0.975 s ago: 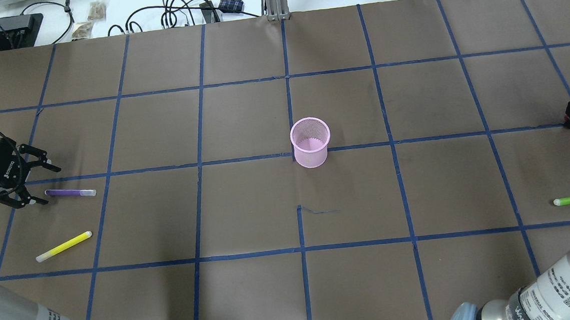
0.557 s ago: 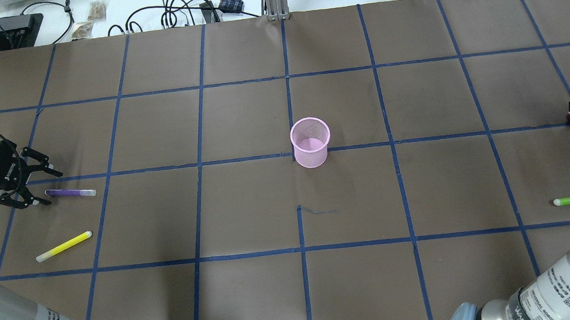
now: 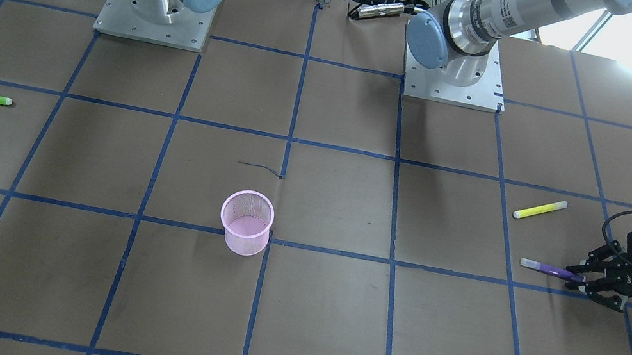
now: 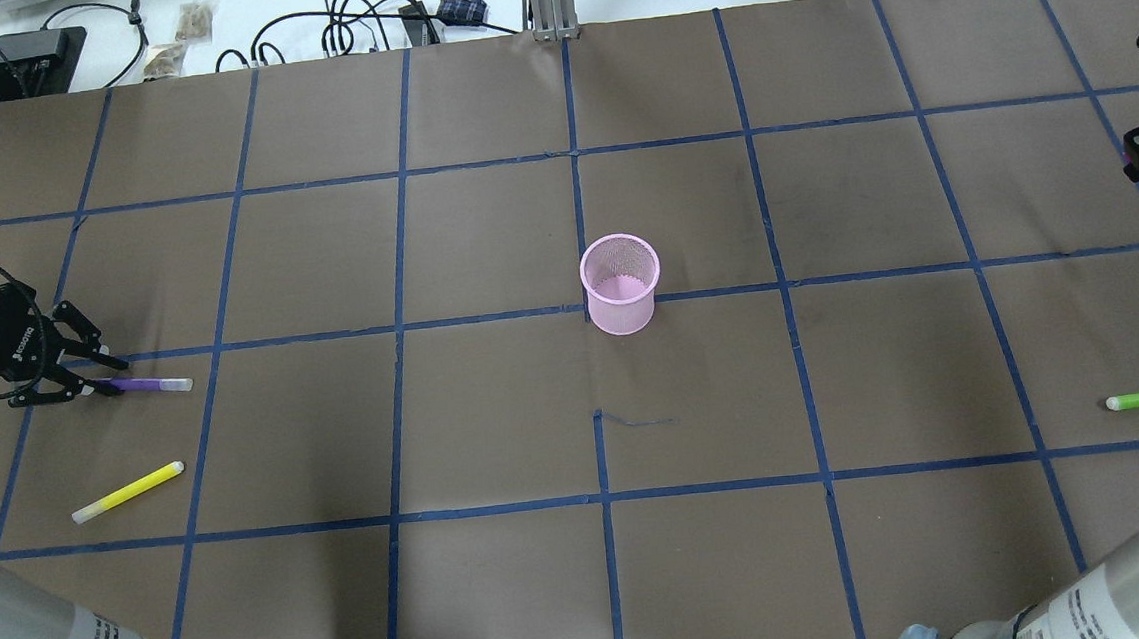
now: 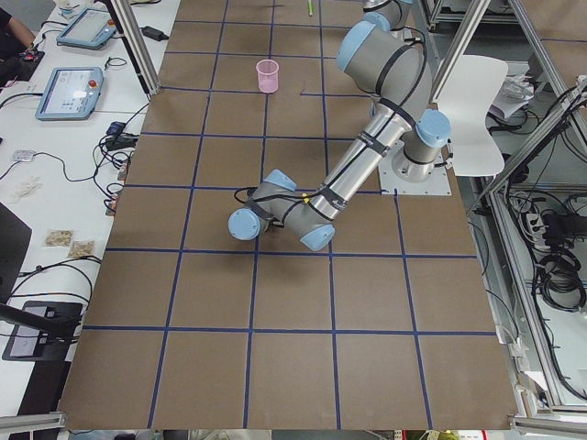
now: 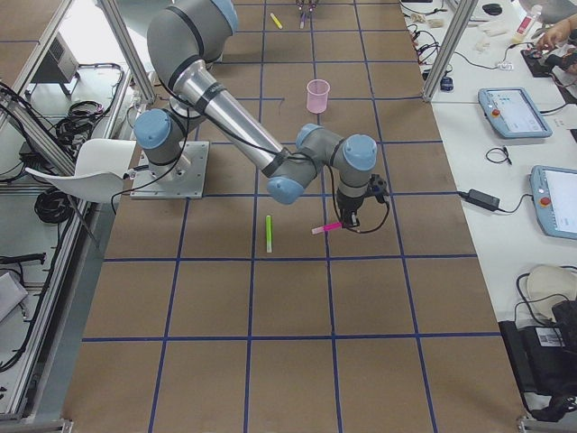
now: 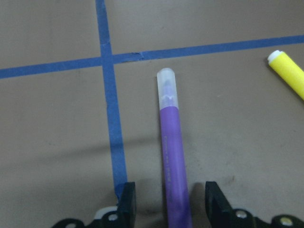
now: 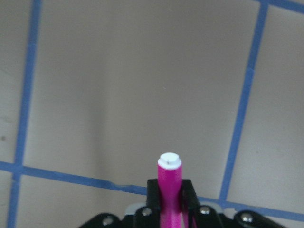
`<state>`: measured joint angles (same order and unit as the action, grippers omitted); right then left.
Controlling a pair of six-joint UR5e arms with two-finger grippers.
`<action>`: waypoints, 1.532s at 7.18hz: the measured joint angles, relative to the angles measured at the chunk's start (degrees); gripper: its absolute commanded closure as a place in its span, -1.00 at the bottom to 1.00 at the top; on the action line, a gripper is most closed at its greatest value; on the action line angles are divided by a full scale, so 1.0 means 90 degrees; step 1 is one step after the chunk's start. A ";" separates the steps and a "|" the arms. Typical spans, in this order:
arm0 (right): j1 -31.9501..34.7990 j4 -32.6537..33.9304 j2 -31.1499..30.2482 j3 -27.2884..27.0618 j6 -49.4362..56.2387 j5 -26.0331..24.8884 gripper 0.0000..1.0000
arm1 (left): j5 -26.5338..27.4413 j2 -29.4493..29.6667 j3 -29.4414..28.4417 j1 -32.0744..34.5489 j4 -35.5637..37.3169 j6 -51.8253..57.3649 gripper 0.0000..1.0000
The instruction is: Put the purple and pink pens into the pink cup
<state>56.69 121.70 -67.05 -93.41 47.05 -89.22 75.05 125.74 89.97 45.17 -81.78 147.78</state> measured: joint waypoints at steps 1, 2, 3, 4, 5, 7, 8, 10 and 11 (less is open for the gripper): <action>0.0443 -0.0066 -0.0395 -0.0234 -0.0287 0.0372 1.00 | 0.0001 0.0003 -0.0005 -0.0005 0.0001 0.0007 1.00; 0.1046 -0.0032 -0.0710 -0.0425 -0.0811 0.0556 1.00 | 0.0002 -0.0001 -0.0011 -0.0008 0.0005 0.0010 1.00; 0.1683 0.0039 -0.0999 -0.0520 -0.1297 0.0659 1.00 | 0.0006 -0.0017 -0.0019 -0.0009 0.0002 0.0009 1.00; 0.2389 0.0308 -0.1258 -0.0569 -0.1868 0.0687 1.00 | 0.0010 -0.0062 -0.0040 -0.0010 -0.0004 -0.0016 1.00; 0.3122 0.0755 -0.1399 -0.0599 -0.2593 0.0640 1.00 | 0.0014 -0.0099 -0.0057 -0.0009 -0.0010 -0.0055 1.00; 0.4601 0.2022 -0.1365 -0.0695 -0.3897 0.0224 1.00 | 0.0011 -0.0196 -0.0090 0.0016 -0.0046 -0.0214 1.00; 0.5082 0.2934 -0.1226 -0.0914 -0.4267 -0.0027 1.00 | 0.0009 -0.0337 -0.0095 0.0066 -0.0110 -0.0529 1.00; 0.5445 0.4901 -0.0840 -0.1656 -0.4607 -0.0237 1.00 | 0.0010 -0.0858 -0.0100 0.0400 -0.0414 -0.1462 1.00; 0.5493 0.5701 -0.0652 -0.1936 -0.4798 -0.0269 1.00 | 0.0014 -0.1192 -0.0108 0.0685 -0.0704 -0.2048 1.00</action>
<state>106.12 173.00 -72.92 -110.83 3.87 -91.64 75.17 115.01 89.00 51.33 -88.11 129.34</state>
